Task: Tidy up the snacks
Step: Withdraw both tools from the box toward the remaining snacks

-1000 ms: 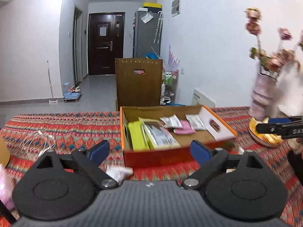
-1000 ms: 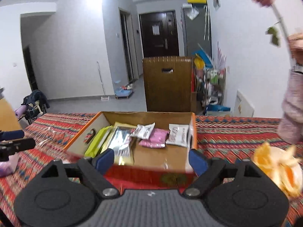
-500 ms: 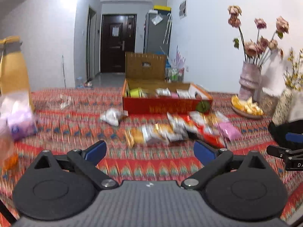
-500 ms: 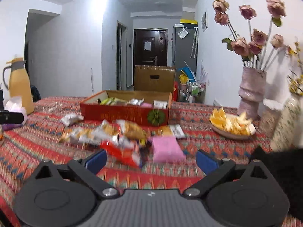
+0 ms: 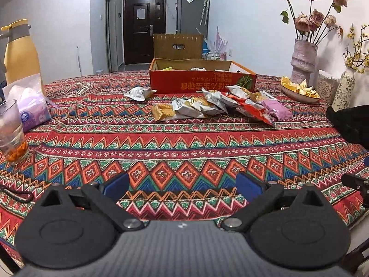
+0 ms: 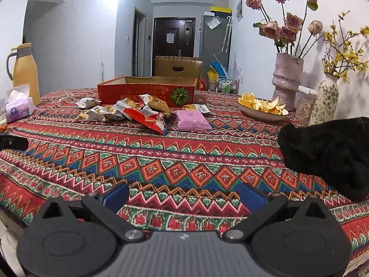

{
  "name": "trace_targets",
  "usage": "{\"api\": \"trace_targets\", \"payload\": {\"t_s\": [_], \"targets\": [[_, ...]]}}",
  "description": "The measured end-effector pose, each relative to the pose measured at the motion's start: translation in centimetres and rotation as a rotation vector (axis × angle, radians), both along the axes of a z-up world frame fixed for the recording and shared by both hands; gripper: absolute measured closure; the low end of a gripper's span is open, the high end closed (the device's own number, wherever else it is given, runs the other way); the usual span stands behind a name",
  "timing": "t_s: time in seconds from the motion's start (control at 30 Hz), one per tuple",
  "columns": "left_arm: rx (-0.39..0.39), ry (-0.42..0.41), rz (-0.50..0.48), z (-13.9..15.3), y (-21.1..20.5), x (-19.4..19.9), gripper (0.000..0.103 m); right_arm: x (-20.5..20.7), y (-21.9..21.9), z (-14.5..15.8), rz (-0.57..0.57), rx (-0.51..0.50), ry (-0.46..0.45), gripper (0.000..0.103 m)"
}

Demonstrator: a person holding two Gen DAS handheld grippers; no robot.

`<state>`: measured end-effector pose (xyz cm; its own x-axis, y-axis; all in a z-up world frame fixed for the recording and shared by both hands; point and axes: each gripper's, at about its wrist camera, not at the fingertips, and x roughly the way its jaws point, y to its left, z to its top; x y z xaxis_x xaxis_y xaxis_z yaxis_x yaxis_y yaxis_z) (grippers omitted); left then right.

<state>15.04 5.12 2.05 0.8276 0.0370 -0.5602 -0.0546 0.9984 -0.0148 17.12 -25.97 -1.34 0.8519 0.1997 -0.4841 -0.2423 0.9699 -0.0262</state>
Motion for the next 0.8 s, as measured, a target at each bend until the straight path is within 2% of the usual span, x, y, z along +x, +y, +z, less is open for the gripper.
{"api": "trace_targets", "payload": {"t_s": [0.17, 0.37, 0.57, 0.8], "targets": [[0.012, -0.003, -0.017, 0.2, -0.3, 1.1, 0.002, 0.8, -0.2, 0.0, -0.015, 0.009, 0.006, 0.001], [0.011, -0.008, -0.016, 0.4, 1.1, 4.1, 0.003, 4.0, 0.6, 0.4, -0.011, 0.008, 0.026, 0.001], [0.029, -0.024, 0.002, 1.0, 3.8, 9.7, 0.006, 9.4, 1.4, 1.2, -0.031, -0.011, 0.031, 0.002], [0.067, -0.021, 0.018, 1.3, 7.5, 18.5, 0.008, 17.2, 2.9, 1.8, -0.019, -0.019, 0.051, 0.004]]}}
